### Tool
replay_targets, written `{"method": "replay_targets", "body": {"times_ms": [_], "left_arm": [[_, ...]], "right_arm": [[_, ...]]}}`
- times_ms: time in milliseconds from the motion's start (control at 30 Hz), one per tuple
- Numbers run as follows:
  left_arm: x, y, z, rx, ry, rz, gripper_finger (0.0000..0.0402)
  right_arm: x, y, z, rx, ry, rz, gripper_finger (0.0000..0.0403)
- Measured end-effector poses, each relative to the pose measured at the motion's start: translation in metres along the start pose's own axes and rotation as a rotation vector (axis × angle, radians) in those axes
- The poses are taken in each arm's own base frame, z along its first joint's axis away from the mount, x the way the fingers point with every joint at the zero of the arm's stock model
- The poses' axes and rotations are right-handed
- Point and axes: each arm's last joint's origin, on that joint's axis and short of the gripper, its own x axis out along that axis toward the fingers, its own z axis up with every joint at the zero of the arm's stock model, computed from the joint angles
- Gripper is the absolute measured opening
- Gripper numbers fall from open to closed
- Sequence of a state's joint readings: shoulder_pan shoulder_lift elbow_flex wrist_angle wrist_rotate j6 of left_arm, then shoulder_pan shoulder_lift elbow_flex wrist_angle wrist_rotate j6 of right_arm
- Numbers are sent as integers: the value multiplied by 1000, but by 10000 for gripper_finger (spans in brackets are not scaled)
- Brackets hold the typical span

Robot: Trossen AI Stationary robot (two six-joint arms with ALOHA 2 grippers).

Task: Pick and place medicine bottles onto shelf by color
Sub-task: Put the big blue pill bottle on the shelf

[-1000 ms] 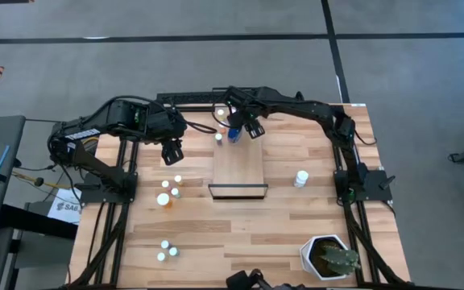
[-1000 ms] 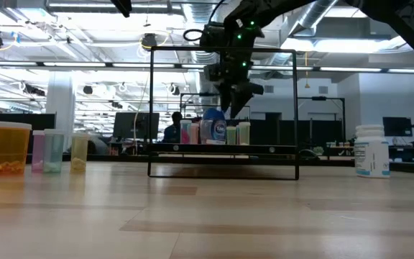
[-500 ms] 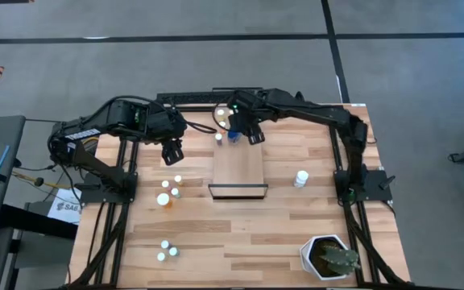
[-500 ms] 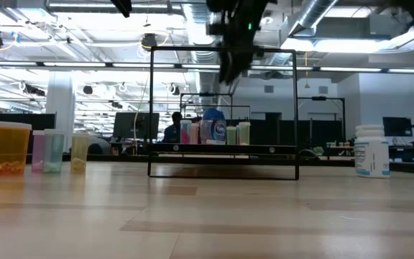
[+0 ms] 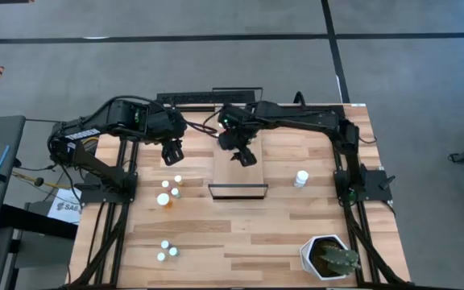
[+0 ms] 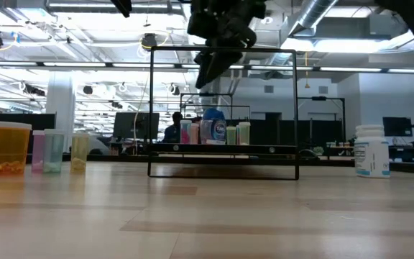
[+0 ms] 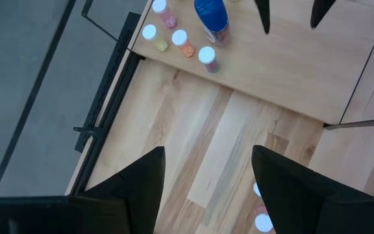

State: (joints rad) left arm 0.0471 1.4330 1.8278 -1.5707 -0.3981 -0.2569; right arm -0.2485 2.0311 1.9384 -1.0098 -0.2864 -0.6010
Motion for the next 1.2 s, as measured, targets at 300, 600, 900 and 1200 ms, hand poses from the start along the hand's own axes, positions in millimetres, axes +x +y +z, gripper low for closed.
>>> {"method": "replay_targets", "body": {"times_ms": [300,600,900,1200], "left_arm": [[0,0,0,0,2,-7,217],[0,-1,0,0,6,-23,217],[0,-1,0,-1,6,-23,217],[0,-1,0,-1,6,-23,217]], "right_arm": [[25,-20,-17,82,65,9,256],[26,-38,-30,123,96,-47,256],[19,-53,-42,168,104,-70,256],[13,-66,-54,207,102,-92,256]]}}
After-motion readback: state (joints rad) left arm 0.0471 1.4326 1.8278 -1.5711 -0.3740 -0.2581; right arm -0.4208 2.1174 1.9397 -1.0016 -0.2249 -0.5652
